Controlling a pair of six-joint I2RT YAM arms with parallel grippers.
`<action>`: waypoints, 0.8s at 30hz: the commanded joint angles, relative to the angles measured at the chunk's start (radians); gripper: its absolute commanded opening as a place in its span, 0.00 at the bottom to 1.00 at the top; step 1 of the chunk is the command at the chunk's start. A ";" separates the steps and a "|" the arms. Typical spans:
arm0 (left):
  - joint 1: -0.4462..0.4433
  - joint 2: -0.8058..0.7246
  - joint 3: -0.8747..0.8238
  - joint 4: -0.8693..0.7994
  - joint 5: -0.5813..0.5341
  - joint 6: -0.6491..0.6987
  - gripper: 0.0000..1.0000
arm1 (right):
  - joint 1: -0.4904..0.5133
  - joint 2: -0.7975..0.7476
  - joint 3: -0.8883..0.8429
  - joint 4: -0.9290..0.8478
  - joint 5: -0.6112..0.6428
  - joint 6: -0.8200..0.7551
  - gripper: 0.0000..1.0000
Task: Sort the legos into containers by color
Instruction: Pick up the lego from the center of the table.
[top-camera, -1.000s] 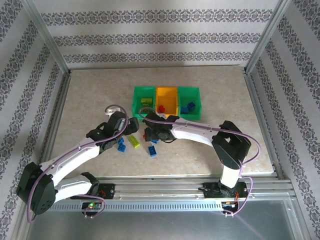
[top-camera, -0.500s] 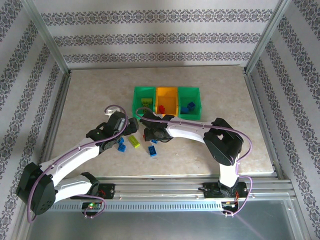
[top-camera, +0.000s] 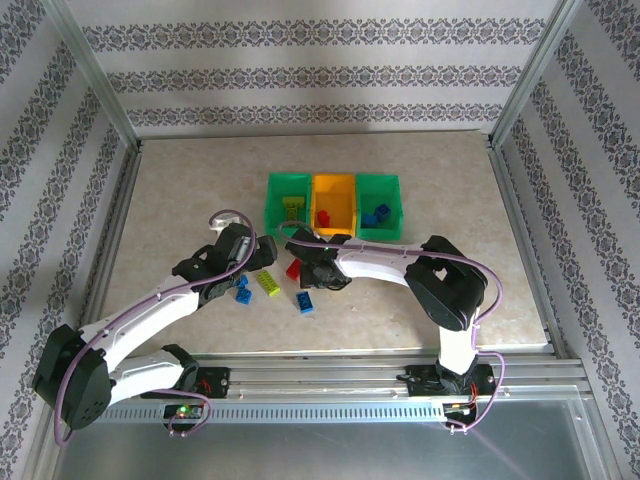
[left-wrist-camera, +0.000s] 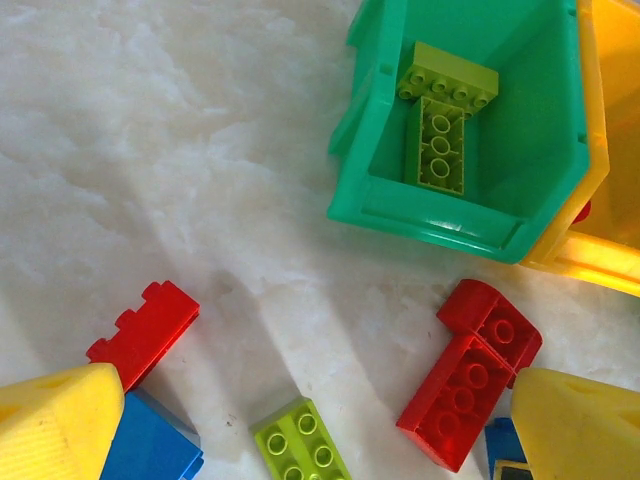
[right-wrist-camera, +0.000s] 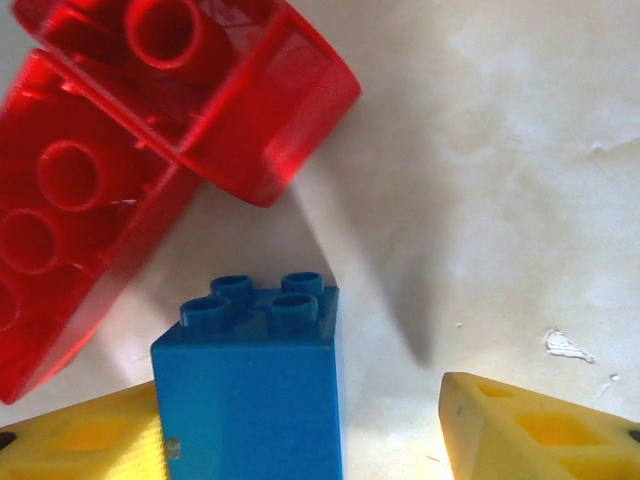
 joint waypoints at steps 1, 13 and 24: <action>0.014 0.012 -0.011 -0.021 -0.009 -0.015 1.00 | -0.006 -0.044 -0.020 -0.010 0.019 0.022 0.62; 0.016 0.017 -0.016 -0.004 -0.011 -0.017 1.00 | -0.006 0.005 0.033 -0.011 0.015 -0.046 0.55; 0.020 0.003 -0.019 -0.013 -0.027 -0.008 1.00 | -0.012 0.068 0.100 -0.031 0.024 -0.093 0.50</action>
